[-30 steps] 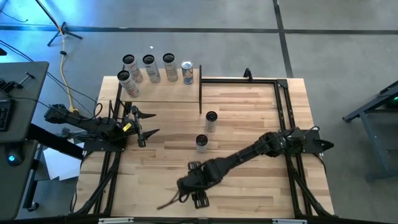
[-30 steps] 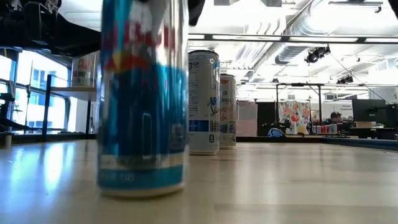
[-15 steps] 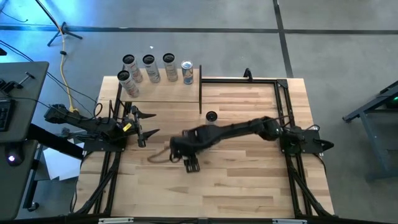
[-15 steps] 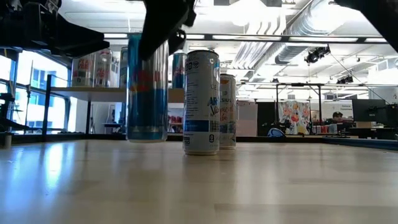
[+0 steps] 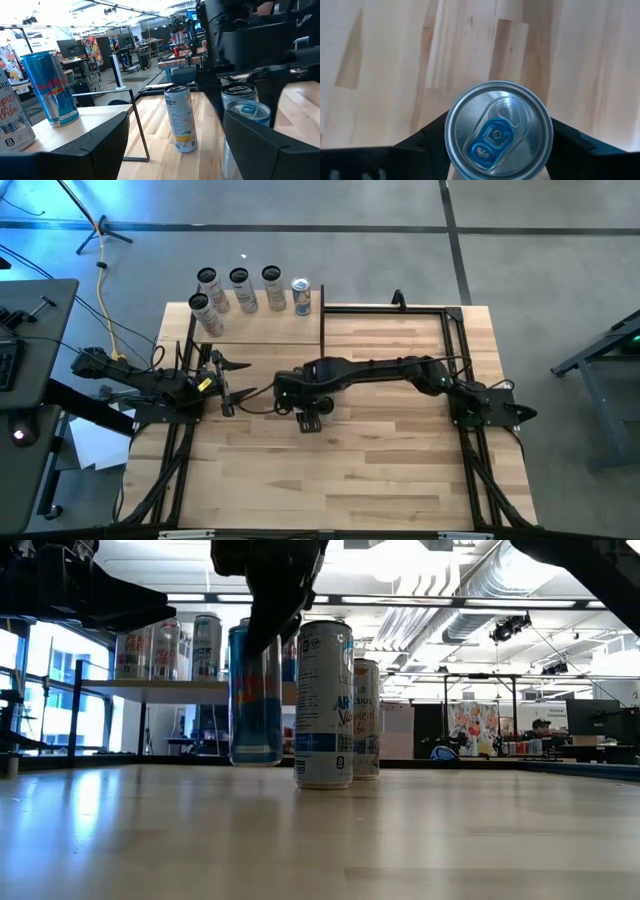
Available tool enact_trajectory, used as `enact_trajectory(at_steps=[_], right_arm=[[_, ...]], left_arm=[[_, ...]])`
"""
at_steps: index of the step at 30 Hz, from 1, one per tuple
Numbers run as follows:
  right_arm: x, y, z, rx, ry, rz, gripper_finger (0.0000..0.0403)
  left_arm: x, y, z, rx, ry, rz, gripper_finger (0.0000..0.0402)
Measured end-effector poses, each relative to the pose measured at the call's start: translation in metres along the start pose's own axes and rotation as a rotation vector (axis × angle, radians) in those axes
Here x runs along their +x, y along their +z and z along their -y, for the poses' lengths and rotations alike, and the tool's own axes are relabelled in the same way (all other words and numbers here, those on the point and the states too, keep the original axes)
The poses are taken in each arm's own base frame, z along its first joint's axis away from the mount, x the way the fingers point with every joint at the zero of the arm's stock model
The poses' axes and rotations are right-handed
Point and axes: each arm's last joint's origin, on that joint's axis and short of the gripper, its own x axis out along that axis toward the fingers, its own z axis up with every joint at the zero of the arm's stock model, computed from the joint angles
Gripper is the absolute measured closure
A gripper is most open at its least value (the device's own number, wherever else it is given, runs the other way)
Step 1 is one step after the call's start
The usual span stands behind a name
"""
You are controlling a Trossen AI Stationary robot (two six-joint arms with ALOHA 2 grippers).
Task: Place canned beverage on shelf
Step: Move the blue soda can to the center of the table
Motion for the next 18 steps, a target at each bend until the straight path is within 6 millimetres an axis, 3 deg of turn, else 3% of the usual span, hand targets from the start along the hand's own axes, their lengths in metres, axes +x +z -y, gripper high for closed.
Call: enact_trajectory(at_steps=[18], right_arm=[[-0.005,-0.009,0.067,0.074,-0.009,0.023,0.0173]], left_arm=[[0.0,0.0,0.0,0.0,0.0,-0.001,0.0108]])
